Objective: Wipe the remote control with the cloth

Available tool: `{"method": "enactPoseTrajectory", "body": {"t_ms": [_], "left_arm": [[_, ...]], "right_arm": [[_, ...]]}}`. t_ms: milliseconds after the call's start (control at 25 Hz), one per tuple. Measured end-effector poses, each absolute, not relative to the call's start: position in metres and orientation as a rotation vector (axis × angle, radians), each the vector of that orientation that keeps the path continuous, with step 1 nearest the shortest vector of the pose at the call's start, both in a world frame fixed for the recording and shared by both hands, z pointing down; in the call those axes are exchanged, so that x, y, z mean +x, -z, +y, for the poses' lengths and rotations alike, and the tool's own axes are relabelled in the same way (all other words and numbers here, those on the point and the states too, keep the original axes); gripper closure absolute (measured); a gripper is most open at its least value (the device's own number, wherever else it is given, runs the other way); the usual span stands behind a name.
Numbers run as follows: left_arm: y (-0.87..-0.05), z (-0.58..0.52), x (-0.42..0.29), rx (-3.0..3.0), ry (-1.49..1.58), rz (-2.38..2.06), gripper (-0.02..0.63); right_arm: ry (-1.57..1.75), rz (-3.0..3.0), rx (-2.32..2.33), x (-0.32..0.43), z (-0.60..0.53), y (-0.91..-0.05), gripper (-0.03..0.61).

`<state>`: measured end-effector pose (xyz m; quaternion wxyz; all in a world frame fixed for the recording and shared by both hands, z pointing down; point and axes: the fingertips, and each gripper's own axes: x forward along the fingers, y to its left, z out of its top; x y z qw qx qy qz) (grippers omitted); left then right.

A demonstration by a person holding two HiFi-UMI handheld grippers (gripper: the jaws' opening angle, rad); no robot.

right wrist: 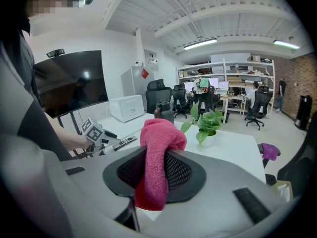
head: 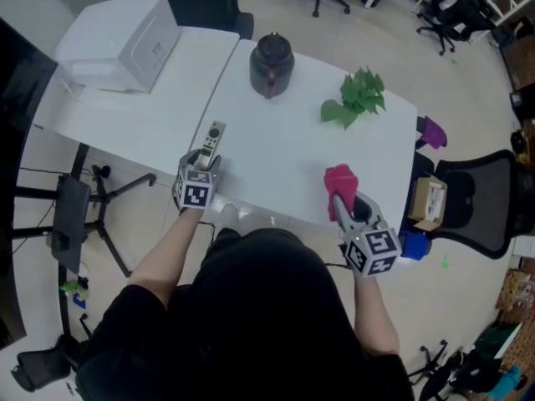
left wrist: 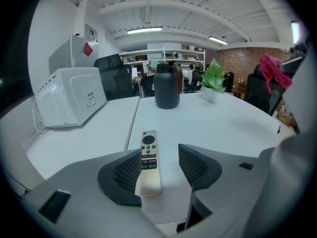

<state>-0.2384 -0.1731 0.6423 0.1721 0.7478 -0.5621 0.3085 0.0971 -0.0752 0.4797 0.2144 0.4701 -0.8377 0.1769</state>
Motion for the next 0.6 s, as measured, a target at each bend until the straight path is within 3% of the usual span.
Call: {"method": "enactPoseTrajectory", "body": {"t_ms": [600], "left_arm": [[-0.544,-0.14,-0.132,2.475,-0.749,-1.357,0.374]], "right_arm": [[-0.615,-2.109,1.323,0.115,-0.107,-0.592,0.474]]}}
